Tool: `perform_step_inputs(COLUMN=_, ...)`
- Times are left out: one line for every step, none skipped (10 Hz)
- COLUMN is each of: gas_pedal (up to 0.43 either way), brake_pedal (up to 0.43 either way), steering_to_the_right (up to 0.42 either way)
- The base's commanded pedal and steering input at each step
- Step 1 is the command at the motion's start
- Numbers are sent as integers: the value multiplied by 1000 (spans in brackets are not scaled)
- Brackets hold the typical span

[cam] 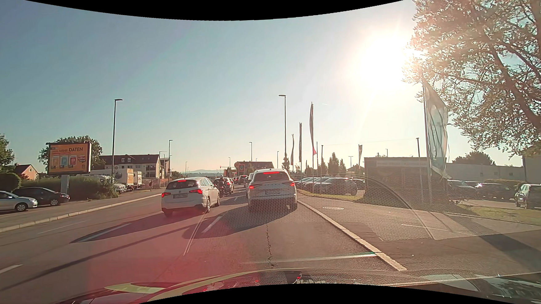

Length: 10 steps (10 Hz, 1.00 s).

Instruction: Follow the waypoints while adhering to traffic rules and regulations

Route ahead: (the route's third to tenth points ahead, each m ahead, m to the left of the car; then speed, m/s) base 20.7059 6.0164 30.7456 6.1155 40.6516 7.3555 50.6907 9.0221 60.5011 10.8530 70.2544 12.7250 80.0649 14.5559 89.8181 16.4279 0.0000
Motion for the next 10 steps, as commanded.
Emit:
perform_step_inputs(gas_pedal=0, brake_pedal=256, steering_to_the_right=-15)
perform_step_inputs(gas_pedal=0, brake_pedal=256, steering_to_the_right=-15)
perform_step_inputs(gas_pedal=0, brake_pedal=256, steering_to_the_right=-15)
perform_step_inputs(gas_pedal=0, brake_pedal=256, steering_to_the_right=-15)
perform_step_inputs(gas_pedal=0, brake_pedal=250, steering_to_the_right=-15)
perform_step_inputs(gas_pedal=0, brake_pedal=256, steering_to_the_right=-15)
perform_step_inputs(gas_pedal=0, brake_pedal=256, steering_to_the_right=-15)
perform_step_inputs(gas_pedal=0, brake_pedal=256, steering_to_the_right=-15)
perform_step_inputs(gas_pedal=0, brake_pedal=250, steering_to_the_right=-15)
perform_step_inputs(gas_pedal=0, brake_pedal=256, steering_to_the_right=-15)
